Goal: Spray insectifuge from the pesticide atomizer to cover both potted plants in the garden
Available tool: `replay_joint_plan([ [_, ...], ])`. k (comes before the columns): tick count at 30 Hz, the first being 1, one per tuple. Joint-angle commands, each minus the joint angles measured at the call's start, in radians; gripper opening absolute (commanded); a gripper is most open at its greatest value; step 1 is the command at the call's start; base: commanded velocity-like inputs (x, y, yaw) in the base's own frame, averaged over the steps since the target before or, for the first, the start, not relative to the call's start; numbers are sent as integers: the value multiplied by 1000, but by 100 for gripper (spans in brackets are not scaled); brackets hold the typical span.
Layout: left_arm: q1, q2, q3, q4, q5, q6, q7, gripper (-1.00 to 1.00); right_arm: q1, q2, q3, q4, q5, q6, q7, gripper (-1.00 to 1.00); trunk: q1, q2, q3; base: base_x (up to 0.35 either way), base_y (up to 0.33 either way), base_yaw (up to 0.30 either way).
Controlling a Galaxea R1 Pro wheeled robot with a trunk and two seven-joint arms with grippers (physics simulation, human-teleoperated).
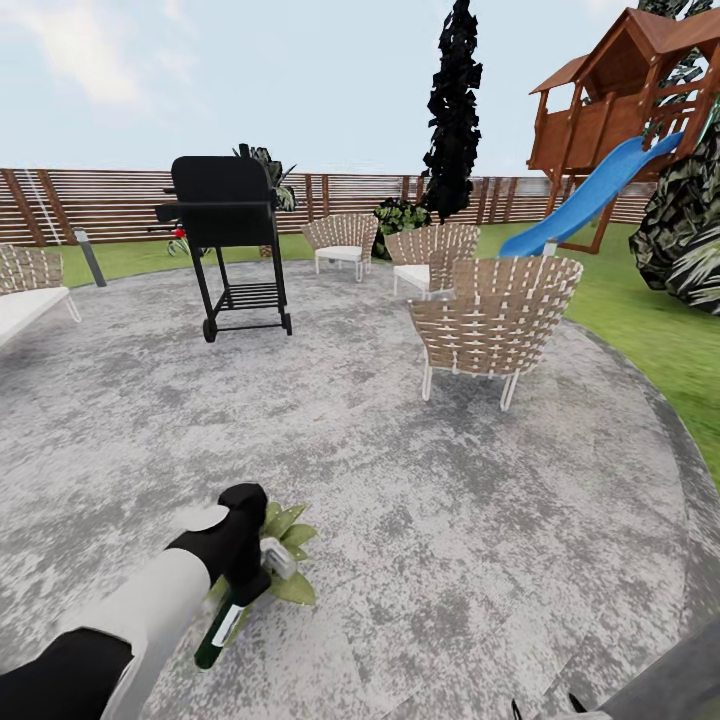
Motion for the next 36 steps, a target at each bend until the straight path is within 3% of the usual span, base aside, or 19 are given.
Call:
replay_joint_plan([
  [1, 5, 8, -2, 1, -10, 9, -9, -100, -1, 1, -4, 1, 10, -3, -7, 100, 0, 0, -1, 0, 0, 0],
  [4, 12, 30, -2, 8, -9, 8, -9, -100, -1, 2, -4, 0, 10, -3, -7, 100, 0, 0, -1, 0, 0, 0],
  [8, 23, 39, 0, 12, -7, 8, -9, -100, -1, 2, -4, 0, 10, -3, -7, 100, 0, 0, -1, 0, 0, 0],
  [11, 25, 34, 45, 3, -7, 8, -1, -100, -1, 3, -4, 0, 10, -3, -7, 100, 0, 0, -1, 0, 0, 0],
  [12, 25, 31, 62, 2, -8, 8, 19, -100, -1, 3, -4, 0, 10, -3, -7, 100, 0, 0, -1, 0, 0, 42],
  [13, 25, 26, 86, 1, -4, 8, 81, -100, -1, 4, -4, 0, 10, -3, -7, 100, 0, 0, -1, 0, 0, 240],
  [26, 25, 23, 89, -1, -1, 8, 97, -100, -1, 4, -6, -1, 10, -3, -8, 100, 0, 0, -1, -61, -89, 62],
  [31, 35, 34, 96, 8, -1, 8, 99, -100, -1, 4, -5, 0, 10, -3, -8, 100, 0, 0, -1, -18, -23, 0],
  [34, 49, 26, 221, 3, -1, 8, 191, -100, -1, 4, -5, 0, 10, -2, -8, 100, 0, 0, -1, 0, 0, 0],
  [36, 50, 20, 263, 4, -1, 8, 247, -100, -1, 4, -5, 0, 10, -2, -8, 100, 0, 0, -1, 0, 0, 0],
])
